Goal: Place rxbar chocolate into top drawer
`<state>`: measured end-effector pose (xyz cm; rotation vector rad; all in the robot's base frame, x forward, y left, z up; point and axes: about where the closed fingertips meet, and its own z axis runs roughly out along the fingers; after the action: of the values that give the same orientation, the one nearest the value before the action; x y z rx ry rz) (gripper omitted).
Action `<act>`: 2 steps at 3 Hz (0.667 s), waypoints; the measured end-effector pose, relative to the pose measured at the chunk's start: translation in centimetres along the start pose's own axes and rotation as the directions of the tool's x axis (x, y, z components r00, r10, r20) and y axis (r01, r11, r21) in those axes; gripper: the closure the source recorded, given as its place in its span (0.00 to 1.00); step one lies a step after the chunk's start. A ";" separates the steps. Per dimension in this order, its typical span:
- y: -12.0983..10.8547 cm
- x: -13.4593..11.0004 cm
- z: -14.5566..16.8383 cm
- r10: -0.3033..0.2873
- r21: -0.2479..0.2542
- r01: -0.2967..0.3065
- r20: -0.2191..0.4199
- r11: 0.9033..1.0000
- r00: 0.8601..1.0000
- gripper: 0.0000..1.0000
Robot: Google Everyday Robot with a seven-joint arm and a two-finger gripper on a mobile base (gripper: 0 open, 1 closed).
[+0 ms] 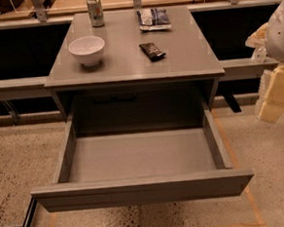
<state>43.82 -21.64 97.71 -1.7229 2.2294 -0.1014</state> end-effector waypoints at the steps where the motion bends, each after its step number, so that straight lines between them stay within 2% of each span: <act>1: 0.0 0.0 0.0 0.000 0.000 0.000 0.000 1.000 1.000 0.00; 2: -0.8 -0.6 0.4 0.097 0.009 -0.098 0.084 0.995 0.992 0.00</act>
Offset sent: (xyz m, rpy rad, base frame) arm 0.0311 0.0090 -0.0031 0.3086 -0.0448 -0.2214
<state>44.78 -21.22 97.67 -1.5780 2.2424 -0.0208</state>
